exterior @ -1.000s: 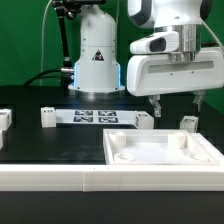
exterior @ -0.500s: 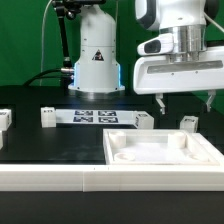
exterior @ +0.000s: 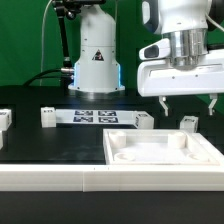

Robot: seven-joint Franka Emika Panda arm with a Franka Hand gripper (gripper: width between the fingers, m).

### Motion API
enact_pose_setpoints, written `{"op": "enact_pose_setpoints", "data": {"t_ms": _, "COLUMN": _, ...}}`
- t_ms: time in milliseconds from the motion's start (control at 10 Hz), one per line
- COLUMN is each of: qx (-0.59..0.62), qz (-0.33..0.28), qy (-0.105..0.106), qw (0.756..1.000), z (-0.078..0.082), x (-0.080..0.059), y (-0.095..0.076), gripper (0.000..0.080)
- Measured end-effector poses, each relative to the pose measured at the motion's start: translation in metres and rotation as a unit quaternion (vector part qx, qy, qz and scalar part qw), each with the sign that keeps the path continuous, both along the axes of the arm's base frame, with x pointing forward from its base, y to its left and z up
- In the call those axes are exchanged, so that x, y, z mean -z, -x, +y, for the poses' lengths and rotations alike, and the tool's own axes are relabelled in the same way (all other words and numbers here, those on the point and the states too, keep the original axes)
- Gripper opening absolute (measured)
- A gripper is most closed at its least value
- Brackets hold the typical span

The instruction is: Assemble one leg

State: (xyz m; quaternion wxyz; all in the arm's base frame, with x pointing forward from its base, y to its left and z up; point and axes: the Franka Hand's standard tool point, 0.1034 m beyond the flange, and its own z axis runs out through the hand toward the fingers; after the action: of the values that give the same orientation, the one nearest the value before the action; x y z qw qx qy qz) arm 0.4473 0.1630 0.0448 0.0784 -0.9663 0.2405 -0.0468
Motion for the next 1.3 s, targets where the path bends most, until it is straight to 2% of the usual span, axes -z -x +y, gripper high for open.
{"op": "enact_pose_setpoints", "data": {"t_ms": 300, "qx": -0.021, "qz": 0.012, "qy": 0.003, "qw": 1.000, "z": -0.005, "x": 0.003, "y": 0.001, "gripper": 0.0649}}
{"op": "enact_pose_setpoints", "data": {"t_ms": 500, "qx": -0.039, "qz": 0.064, "qy": -0.004, "qw": 0.997, "z": -0.013, "x": 0.003, "y": -0.001, "gripper": 0.0649}}
{"op": "enact_pose_setpoints", "data": {"t_ms": 800, "qx": -0.078, "qz": 0.147, "qy": -0.025, "qw": 0.986, "z": -0.014, "x": 0.003, "y": 0.003, "gripper": 0.0649}}
{"op": "enact_pose_setpoints", "data": {"t_ms": 1200, "qx": -0.102, "qz": 0.255, "qy": -0.064, "qw": 0.959, "z": -0.004, "x": 0.003, "y": -0.004, "gripper": 0.0649}}
{"op": "enact_pose_setpoints", "data": {"t_ms": 1300, "qx": -0.109, "qz": 0.293, "qy": -0.074, "qw": 0.947, "z": -0.002, "x": 0.002, "y": 0.000, "gripper": 0.0649}}
